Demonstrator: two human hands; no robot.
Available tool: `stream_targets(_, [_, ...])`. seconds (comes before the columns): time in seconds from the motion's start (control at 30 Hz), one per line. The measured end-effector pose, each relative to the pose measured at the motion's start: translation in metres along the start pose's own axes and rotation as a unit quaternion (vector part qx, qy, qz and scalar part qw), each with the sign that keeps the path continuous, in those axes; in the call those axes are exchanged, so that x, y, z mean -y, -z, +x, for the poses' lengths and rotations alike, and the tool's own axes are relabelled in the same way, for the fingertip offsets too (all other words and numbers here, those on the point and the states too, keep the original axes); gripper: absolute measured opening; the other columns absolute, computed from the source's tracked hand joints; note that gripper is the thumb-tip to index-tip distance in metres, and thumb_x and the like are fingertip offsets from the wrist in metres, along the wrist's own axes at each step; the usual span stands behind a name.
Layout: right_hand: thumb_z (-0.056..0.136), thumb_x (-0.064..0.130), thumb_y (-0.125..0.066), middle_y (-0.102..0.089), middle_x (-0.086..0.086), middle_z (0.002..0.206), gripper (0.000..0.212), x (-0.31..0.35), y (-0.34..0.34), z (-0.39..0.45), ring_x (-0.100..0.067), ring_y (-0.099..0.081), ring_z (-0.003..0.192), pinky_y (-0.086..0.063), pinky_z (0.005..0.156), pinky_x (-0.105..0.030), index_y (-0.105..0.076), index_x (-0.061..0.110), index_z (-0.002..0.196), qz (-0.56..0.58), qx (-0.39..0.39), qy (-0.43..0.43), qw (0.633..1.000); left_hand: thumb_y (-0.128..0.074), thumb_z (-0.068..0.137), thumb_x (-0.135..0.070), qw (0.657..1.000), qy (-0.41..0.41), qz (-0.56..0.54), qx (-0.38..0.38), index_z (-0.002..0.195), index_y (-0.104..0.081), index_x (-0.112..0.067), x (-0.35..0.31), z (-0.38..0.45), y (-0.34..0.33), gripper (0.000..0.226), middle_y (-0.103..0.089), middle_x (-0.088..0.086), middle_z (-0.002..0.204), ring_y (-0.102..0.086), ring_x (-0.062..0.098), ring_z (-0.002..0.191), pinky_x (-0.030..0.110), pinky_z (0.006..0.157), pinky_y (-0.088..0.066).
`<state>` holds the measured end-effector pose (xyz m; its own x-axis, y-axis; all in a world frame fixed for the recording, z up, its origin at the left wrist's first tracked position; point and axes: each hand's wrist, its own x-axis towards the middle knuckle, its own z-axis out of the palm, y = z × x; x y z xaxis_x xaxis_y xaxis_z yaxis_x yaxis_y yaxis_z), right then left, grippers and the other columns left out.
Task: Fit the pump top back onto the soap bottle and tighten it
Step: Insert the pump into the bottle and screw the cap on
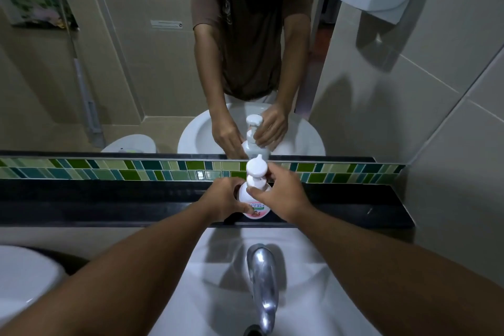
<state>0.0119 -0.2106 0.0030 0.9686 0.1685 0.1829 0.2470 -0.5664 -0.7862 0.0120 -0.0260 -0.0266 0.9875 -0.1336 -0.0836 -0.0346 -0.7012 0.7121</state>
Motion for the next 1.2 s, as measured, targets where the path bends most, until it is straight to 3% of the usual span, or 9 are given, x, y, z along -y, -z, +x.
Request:
stream_targets(0.1, [0.074, 0.029, -0.095, -0.079, -0.005, 0.11, 0.049, -0.005, -0.007, -0.004, -0.025, -0.072, 0.101, -0.06, 0.088, -0.045, -0.074, 0.013, 0.116, -0.002, -0.008, -0.043, 0.999, -0.1, 0.062, -0.026, 1.0, 0.004, -0.005, 0.005, 0.115, -0.076, -0.017, 0.0, 0.0, 0.001, 0.058, -0.081, 0.0, 0.11, -0.075, 0.015, 0.097, 0.042, 0.093, -0.061])
stream_targets(0.23, [0.069, 0.035, -0.097, -0.077, -0.001, 0.111, 0.053, -0.003, -0.01, -0.003, -0.024, -0.072, 0.105, -0.06, 0.091, -0.05, -0.069, 0.018, 0.11, 0.014, 0.0, -0.072, 0.997, -0.099, 0.065, -0.024, 1.0, 0.005, 0.006, 0.009, 0.113, -0.076, -0.017, -0.001, 0.0, 0.0, 0.054, -0.081, 0.0, 0.108, -0.075, 0.017, 0.096, 0.044, 0.093, -0.06])
stream_targets(0.37, [0.069, 0.04, -0.093, -0.07, 0.0, 0.117, 0.06, -0.002, -0.007, -0.004, -0.024, -0.067, 0.11, -0.058, 0.095, -0.048, -0.068, 0.02, 0.119, 0.004, 0.022, -0.057, 0.998, -0.098, 0.065, -0.024, 1.0, 0.009, 0.021, 0.011, 0.112, -0.075, -0.017, -0.004, 0.0, 0.001, 0.052, -0.08, -0.001, 0.104, -0.073, 0.018, 0.093, 0.045, 0.09, -0.059])
stream_targets(0.57, [0.078, 0.03, -0.073, -0.058, 0.006, 0.106, 0.045, -0.006, -0.006, -0.009, -0.029, -0.063, 0.109, -0.056, 0.095, -0.048, -0.072, 0.018, 0.121, -0.02, 0.049, -0.055, 0.997, -0.099, 0.064, -0.027, 0.999, 0.009, 0.03, 0.009, 0.115, -0.074, -0.016, -0.004, 0.001, 0.001, 0.058, -0.08, 0.002, 0.107, -0.072, 0.02, 0.096, 0.046, 0.091, -0.059])
stream_targets(0.67, [0.081, 0.031, -0.085, -0.063, 0.004, 0.112, 0.046, -0.009, -0.01, -0.009, -0.025, -0.064, 0.11, -0.056, 0.096, -0.045, -0.071, 0.017, 0.123, -0.008, 0.028, -0.055, 0.998, -0.099, 0.064, -0.027, 1.0, 0.008, 0.026, 0.006, 0.115, -0.075, -0.017, -0.002, 0.0, 0.0, 0.057, -0.08, 0.001, 0.106, -0.073, 0.018, 0.094, 0.045, 0.091, -0.06])
stream_targets(0.83, [0.063, 0.041, -0.099, -0.068, 0.001, 0.119, 0.07, -0.009, -0.012, -0.006, -0.024, -0.064, 0.112, -0.056, 0.096, -0.044, -0.06, 0.022, 0.118, 0.032, 0.013, -0.085, 0.996, -0.098, 0.065, -0.023, 1.0, 0.009, 0.023, 0.015, 0.113, -0.075, -0.017, -0.001, 0.002, 0.001, 0.054, -0.08, -0.001, 0.104, -0.073, 0.018, 0.095, 0.045, 0.091, -0.059])
stream_targets(1.0, [0.082, 0.029, -0.077, -0.058, 0.004, 0.127, 0.058, -0.012, -0.011, -0.011, -0.029, -0.054, 0.128, -0.048, 0.108, -0.048, -0.063, 0.02, 0.138, -0.002, 0.05, -0.078, 0.996, -0.099, 0.065, -0.027, 1.0, 0.005, 0.022, 0.009, 0.117, -0.075, -0.017, -0.001, 0.002, 0.0, 0.059, -0.08, 0.0, 0.11, -0.073, 0.017, 0.096, 0.043, 0.093, -0.059])
stream_targets(1.1, [0.08, 0.028, -0.083, -0.064, 0.0, 0.118, 0.046, -0.013, -0.013, -0.01, -0.028, -0.062, 0.114, -0.055, 0.098, -0.047, -0.066, 0.016, 0.121, 0.009, 0.034, -0.093, 0.995, -0.099, 0.065, -0.028, 1.0, 0.005, 0.02, 0.008, 0.118, -0.075, -0.017, 0.0, 0.002, -0.001, 0.059, -0.08, 0.001, 0.111, -0.073, 0.018, 0.097, 0.044, 0.094, -0.059])
stream_targets(1.2, [0.061, 0.044, -0.097, -0.067, 0.0, 0.106, 0.065, -0.014, -0.013, -0.009, -0.022, -0.067, 0.098, -0.059, 0.083, -0.044, -0.054, 0.021, 0.103, 0.032, 0.012, -0.118, 0.992, -0.098, 0.066, -0.026, 1.0, 0.001, 0.015, 0.012, 0.119, -0.075, -0.018, 0.001, 0.002, -0.001, 0.058, -0.079, -0.001, 0.112, -0.072, 0.017, 0.097, 0.044, 0.095, -0.059])
